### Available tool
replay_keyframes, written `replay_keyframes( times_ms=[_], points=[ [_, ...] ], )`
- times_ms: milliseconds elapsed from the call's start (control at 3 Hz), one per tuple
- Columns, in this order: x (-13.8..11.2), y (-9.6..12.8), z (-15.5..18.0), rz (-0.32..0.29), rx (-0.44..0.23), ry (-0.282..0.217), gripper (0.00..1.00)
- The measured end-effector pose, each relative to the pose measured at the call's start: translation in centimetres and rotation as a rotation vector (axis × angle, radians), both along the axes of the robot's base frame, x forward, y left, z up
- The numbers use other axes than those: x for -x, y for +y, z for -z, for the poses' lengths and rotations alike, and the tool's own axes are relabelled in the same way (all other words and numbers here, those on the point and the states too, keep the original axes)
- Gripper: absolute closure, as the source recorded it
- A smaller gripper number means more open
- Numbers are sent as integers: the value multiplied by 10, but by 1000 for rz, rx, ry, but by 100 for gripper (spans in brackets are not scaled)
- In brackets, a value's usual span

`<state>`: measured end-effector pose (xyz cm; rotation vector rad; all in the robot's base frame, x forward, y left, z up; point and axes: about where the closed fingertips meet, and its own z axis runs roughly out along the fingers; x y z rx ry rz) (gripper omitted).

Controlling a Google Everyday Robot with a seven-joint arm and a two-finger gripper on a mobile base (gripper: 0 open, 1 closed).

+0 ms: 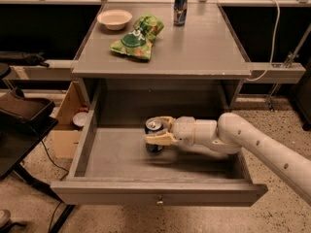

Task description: Place pepsi can into top drawer

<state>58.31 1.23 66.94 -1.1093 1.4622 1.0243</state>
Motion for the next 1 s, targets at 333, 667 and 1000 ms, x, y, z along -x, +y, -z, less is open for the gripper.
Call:
replay_keyframes(
  times_ms=[333, 667, 1000],
  points=[
    [0, 0, 0, 0, 0, 0, 51],
    [0, 0, 0, 0, 0, 0, 28],
    [0, 0, 0, 0, 0, 0, 4]
  ],
)
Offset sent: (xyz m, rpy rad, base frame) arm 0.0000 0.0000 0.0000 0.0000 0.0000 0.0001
